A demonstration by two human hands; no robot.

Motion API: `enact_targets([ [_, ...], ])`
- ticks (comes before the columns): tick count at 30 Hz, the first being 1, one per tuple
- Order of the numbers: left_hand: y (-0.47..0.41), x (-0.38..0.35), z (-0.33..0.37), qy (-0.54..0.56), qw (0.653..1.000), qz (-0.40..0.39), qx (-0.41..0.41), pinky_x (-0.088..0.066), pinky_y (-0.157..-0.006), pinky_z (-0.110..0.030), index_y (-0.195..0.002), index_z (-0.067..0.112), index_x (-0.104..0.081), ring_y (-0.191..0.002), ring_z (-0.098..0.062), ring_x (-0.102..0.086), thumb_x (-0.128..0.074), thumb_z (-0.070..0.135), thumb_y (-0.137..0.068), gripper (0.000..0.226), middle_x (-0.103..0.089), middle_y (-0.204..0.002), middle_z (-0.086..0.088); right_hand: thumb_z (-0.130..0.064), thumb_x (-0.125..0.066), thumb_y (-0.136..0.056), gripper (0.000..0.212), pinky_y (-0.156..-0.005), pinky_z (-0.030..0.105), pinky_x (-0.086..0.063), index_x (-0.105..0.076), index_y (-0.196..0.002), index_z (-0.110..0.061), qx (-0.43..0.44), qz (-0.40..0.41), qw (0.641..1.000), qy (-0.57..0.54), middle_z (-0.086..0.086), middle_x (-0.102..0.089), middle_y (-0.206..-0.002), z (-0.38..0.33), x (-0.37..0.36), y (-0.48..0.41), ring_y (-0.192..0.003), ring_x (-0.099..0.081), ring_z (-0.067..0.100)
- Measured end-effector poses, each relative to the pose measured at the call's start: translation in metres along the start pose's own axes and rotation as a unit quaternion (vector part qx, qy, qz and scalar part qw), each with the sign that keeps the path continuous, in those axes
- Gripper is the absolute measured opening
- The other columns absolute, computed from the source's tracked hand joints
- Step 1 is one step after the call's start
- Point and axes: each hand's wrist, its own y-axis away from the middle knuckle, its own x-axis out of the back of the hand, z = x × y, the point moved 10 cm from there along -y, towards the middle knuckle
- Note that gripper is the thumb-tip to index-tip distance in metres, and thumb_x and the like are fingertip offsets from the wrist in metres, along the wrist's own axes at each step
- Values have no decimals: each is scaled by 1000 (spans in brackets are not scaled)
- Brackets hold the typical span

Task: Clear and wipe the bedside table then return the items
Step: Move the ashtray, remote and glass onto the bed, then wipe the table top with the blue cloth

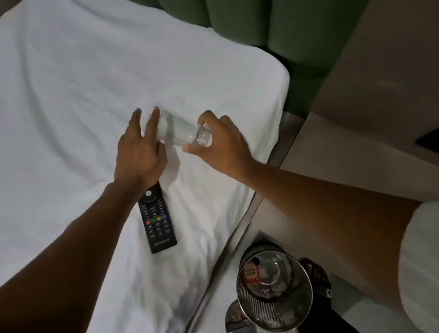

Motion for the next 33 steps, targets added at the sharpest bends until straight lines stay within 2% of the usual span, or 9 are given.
enact_targets([
  [2,9,11,8,-8,999,27,-15,-34,-108,-54,-154,11,-22,-135,-48,-36,-48,11,-90,68,-22,-155,-31,-53,-68,-75,55,-76,36,-51,-48,-118,-25,-24,28,999,-4,8,-52,-110,7,9,10,-102,-56,26],
  [5,21,15,38,-22,997,59,-52,-31,-112,-54,-154,12,-23,-143,-41,-29,-45,21,-92,66,-26,-156,-26,-45,-59,-86,47,-79,38,-51,-46,-124,-21,-81,107,990,-47,9,-52,-119,32,35,29,-104,-58,26],
  [9,40,-16,102,-44,988,24,-143,-22,-117,-54,-154,16,-20,-147,-33,-23,-38,34,-98,61,-23,-160,-17,-37,-54,-91,41,-84,40,-51,-47,-124,-13,-102,187,976,-41,16,-55,-119,73,70,79,-102,-58,31],
  [12,62,-44,155,-39,975,17,-219,-24,-115,-52,-151,17,-27,-145,-30,-29,-39,33,-97,58,-29,-158,-14,-34,-52,-92,38,-84,40,-48,-47,-124,-14,-149,213,966,-18,16,-56,-116,120,92,134,-103,-57,33],
  [18,137,-133,277,-59,930,-94,-350,-21,-118,-53,-152,18,-24,-147,-30,-24,-36,40,-96,61,-26,-159,-14,-25,-49,-93,38,-89,39,-45,-47,-127,-9,-282,236,929,43,22,-57,-120,235,153,277,-105,-55,39],
  [22,203,-189,356,-65,890,-149,-426,-28,-115,-54,-149,22,-19,-145,-30,-29,-26,46,-96,58,-32,-156,-13,-25,-44,-96,37,-90,41,-45,-49,-130,-10,-346,253,900,77,23,-57,-121,298,194,384,-110,-52,39],
  [25,242,-232,407,-65,872,-184,-449,-28,-115,-54,-148,21,-24,-144,-31,-31,-24,49,-97,58,-33,-156,-13,-30,-39,-97,37,-96,48,-44,-49,-130,-15,-388,250,878,127,18,-53,-131,344,218,456,-120,-46,35],
  [29,271,-300,462,-72,858,-204,-467,-21,-116,-53,-150,24,-25,-147,-30,-25,-22,50,-99,57,-27,-159,-11,-31,-35,-98,43,-110,53,-25,-41,-138,-20,-440,244,834,226,15,-35,-150,415,257,531,-140,-27,32],
  [33,258,-366,487,-83,885,-213,-406,-10,-120,-55,-154,26,-16,-151,-31,-9,-18,56,-99,63,-13,-164,-12,-41,-36,-97,54,-116,53,-10,-32,-145,-17,-476,235,798,285,14,-21,-157,488,290,580,-146,-12,29],
])
